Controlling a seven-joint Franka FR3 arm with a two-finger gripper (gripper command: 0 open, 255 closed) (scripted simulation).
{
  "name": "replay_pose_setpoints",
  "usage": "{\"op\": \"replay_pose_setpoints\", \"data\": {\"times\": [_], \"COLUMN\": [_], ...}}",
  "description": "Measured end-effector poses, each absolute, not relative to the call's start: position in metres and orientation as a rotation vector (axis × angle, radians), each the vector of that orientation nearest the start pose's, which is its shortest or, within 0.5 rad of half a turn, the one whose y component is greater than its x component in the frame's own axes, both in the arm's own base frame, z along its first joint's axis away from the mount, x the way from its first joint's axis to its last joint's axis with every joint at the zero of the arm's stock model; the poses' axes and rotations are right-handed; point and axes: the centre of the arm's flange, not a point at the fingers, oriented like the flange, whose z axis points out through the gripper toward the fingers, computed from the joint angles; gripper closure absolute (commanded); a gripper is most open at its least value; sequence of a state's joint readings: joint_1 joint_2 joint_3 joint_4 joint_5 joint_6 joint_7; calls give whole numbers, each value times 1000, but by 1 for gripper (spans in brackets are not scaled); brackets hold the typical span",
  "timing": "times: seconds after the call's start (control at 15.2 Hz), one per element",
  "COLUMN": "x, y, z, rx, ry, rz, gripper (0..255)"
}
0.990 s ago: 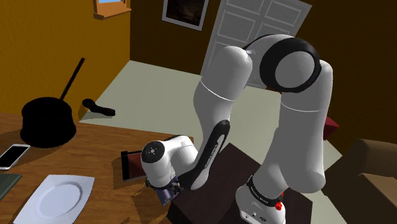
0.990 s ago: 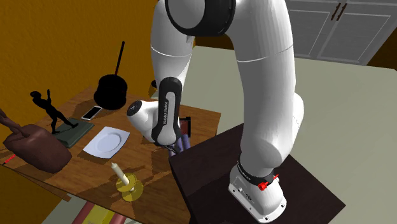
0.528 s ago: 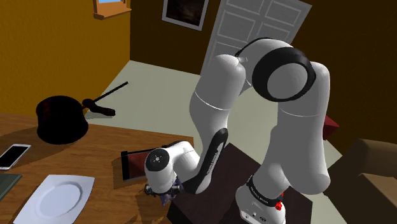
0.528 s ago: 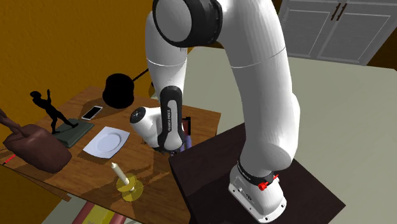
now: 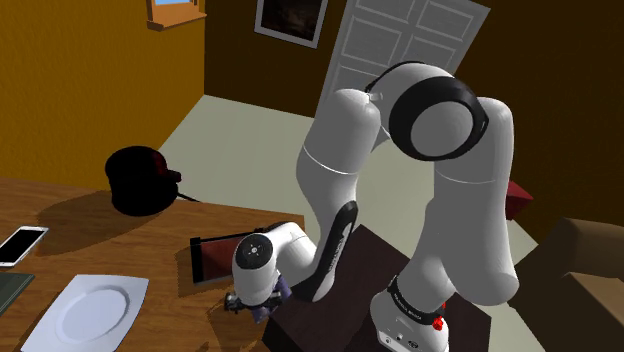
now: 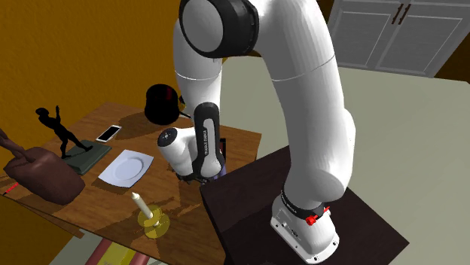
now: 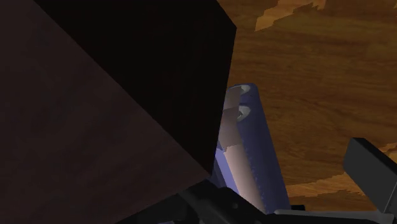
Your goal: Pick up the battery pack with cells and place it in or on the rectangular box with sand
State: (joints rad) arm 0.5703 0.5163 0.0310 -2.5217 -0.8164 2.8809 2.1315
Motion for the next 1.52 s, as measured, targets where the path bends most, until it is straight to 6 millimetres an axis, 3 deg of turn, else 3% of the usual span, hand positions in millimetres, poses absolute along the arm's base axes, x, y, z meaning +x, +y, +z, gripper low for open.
{"op": "replay_pose_setpoints", "data": {"times": [0.33, 0.79, 0.86, 0.99, 1.19, 1.52], "x": [301, 293, 293, 292, 299, 293], "y": [260, 265, 265, 255, 238, 238], "z": [88, 125, 125, 119, 118, 119], "rx": [-3100, -3096, -3096, -3066, -2842, -2830], "ry": [1182, 1161, 1162, 1188, 1211, 1135], "rz": [-141, -118, -118, -102, -76, -100], "gripper": [255, 255, 0, 0, 0, 0]}}
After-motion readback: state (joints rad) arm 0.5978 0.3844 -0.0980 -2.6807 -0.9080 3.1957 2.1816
